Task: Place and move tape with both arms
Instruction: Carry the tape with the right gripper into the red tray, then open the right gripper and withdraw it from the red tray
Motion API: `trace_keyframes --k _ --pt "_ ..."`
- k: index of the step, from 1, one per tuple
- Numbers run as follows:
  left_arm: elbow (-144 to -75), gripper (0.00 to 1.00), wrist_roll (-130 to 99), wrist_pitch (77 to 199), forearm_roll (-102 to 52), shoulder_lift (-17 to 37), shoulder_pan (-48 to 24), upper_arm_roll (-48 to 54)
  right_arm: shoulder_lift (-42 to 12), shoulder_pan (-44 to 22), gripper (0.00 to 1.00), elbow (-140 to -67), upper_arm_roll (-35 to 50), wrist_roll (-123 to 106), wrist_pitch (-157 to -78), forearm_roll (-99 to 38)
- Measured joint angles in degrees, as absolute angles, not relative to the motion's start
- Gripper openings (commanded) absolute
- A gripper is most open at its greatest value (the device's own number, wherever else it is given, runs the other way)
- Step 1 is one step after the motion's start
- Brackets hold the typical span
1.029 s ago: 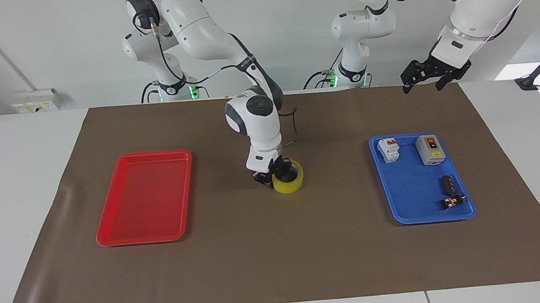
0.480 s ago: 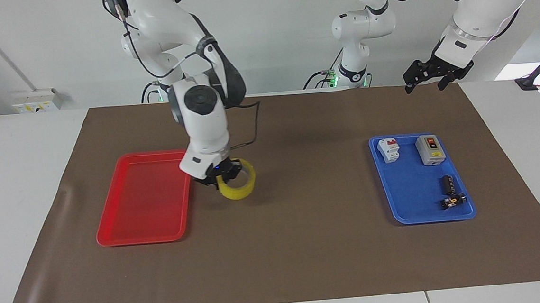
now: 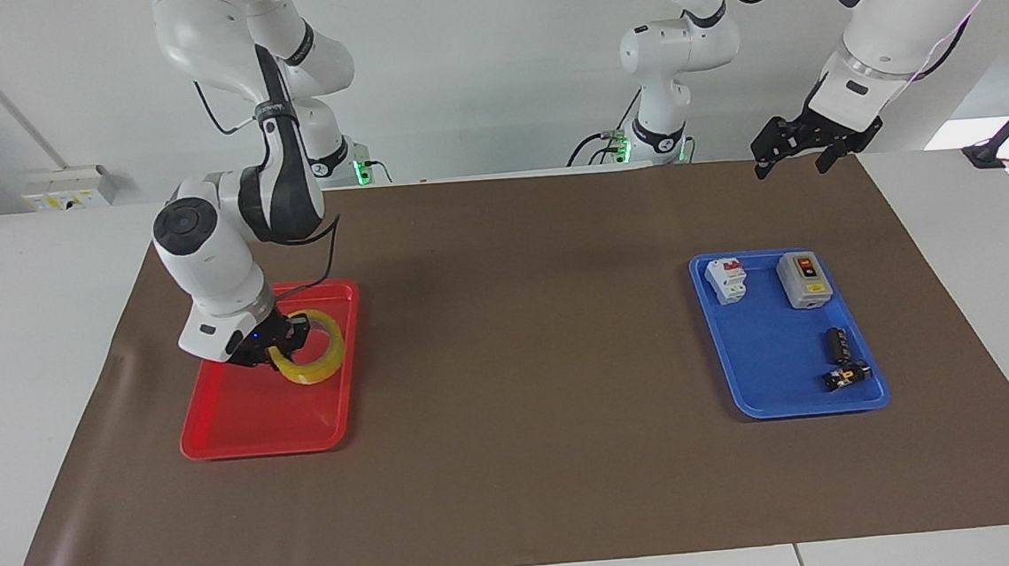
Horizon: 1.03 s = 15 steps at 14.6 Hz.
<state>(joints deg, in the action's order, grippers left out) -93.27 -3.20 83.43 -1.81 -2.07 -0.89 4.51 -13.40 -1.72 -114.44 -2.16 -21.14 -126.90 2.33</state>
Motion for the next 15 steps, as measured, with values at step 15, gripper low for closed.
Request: trace_keyframes --k 15 --pt "-93.3 1.0 -3.2 86.0 -1.8 -2.1 -0.6 4.5 -10.1 3.6 0.0 -127.1 -1.9 -28.7 -141.6 2.3"
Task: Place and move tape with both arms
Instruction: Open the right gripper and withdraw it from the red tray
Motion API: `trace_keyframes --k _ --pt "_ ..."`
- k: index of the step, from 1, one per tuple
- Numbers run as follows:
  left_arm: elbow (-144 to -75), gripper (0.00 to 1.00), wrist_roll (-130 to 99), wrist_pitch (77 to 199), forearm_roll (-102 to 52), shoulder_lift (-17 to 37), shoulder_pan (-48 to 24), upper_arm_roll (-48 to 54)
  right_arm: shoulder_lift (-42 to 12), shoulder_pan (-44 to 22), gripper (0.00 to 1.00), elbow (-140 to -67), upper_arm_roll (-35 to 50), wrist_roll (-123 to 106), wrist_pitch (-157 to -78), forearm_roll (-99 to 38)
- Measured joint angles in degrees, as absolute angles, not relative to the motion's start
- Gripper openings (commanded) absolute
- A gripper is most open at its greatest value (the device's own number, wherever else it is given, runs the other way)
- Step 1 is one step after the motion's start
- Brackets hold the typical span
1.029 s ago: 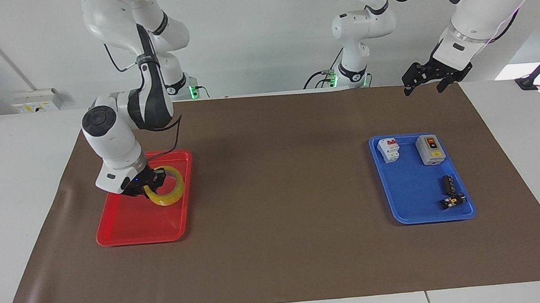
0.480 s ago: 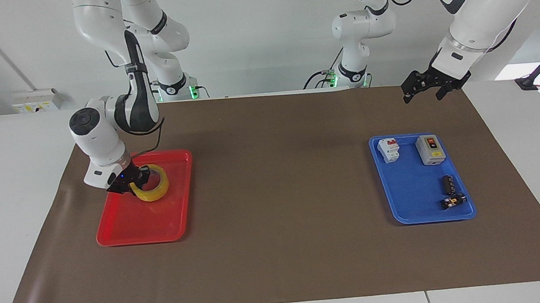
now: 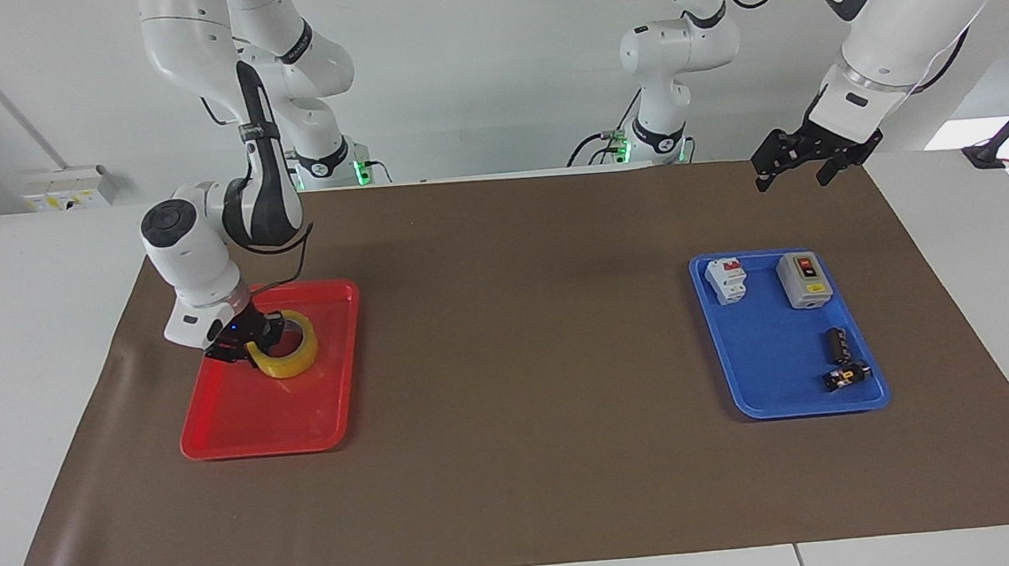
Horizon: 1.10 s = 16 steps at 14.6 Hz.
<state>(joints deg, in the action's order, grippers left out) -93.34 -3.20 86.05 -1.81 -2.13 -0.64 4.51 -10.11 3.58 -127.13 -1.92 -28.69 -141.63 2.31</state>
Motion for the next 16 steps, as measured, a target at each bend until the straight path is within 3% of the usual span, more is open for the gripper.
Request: trace_keyframes --k 2,3,4,7,9,16 --pt "-93.3 1.0 -3.2 86.0 -1.8 -2.4 -0.6 4.5 -10.1 3.7 0.0 -127.4 -1.9 -28.7 -142.6 2.3" --pt "-93.3 1.0 -3.1 86.0 -1.8 -2.4 -0.6 4.5 -10.1 3.7 0.28 -127.6 -1.9 -28.7 -142.7 2.3" --pt "-93.3 1.0 -3.1 86.0 -1.8 -2.4 -0.6 4.5 -10.1 3.7 0.99 -127.7 -1.9 -28.7 -142.8 2.3" --pt "-93.3 1.0 -3.0 86.2 -1.8 -2.4 -0.6 4.5 -10.0 3.6 1.0 -127.4 -1.9 -28.6 -142.2 2.3" --pt "-93.3 1.0 -3.0 86.5 -1.7 -2.4 -0.6 4.5 -9.2 3.4 1.0 -125.4 -1.7 -26.4 -137.4 2.2" --pt "-93.3 1.0 -3.0 86.7 -1.6 -2.4 -0.5 4.5 -0.1 -2.0 1.0 -104.7 -0.6 -0.1 -101.6 2.2"
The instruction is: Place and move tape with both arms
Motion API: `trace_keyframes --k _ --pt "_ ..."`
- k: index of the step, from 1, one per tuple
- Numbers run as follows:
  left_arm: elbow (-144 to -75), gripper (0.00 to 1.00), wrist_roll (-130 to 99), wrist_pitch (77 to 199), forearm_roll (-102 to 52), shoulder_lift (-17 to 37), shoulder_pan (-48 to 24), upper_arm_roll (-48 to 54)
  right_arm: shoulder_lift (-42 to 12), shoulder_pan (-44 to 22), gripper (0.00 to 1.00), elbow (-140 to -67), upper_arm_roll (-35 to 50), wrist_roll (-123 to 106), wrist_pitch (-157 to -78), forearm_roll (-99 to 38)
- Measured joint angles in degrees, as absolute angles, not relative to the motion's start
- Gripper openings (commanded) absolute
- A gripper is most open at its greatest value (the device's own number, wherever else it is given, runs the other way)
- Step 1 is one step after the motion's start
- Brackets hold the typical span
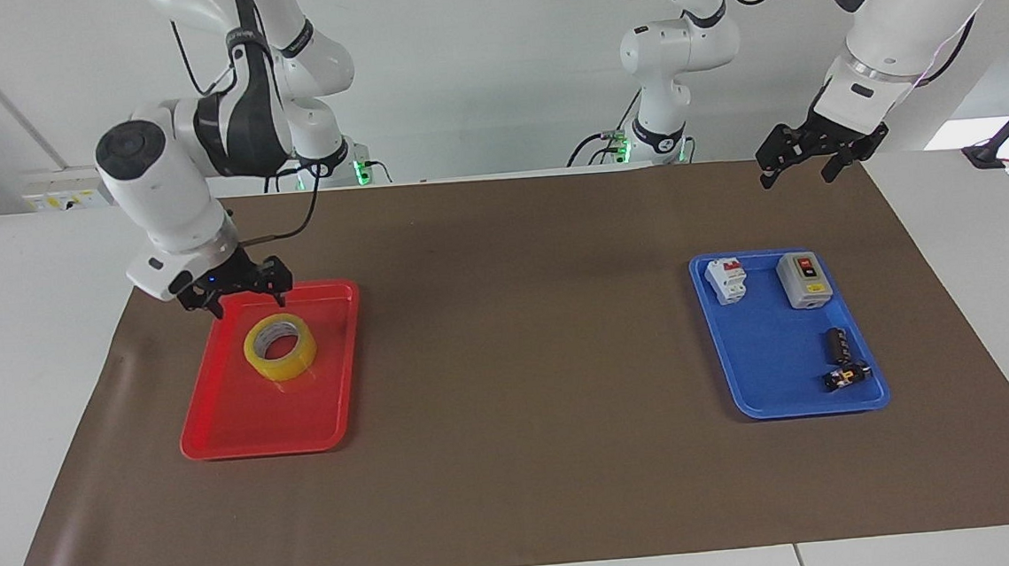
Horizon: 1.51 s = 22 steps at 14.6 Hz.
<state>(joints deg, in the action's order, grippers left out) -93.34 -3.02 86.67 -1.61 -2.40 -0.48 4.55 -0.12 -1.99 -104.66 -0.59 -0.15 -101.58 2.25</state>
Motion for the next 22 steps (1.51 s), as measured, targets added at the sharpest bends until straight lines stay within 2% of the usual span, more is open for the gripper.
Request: trace_keyframes --k 3,7,12,22 --pt "-93.3 1.0 -3.0 86.7 -1.6 -2.4 -0.4 4.5 2.5 -2.0 1.0 -96.1 -0.2 3.0 -92.3 2.2" --pt "-93.3 1.0 -3.0 86.7 -1.6 -2.4 -0.4 4.5 1.4 0.3 1.0 -84.7 -0.9 4.0 -80.8 0.7" --pt "-93.3 1.0 -3.0 86.7 -1.6 -2.4 -0.3 4.5 -0.4 0.3 1.0 -85.7 -0.8 4.0 -80.0 0.3" --pt "-93.3 1.0 -3.0 86.7 -1.6 -2.4 -0.3 4.5 -0.4 -1.4 1.0 -85.7 -0.6 1.2 -80.0 3.5"
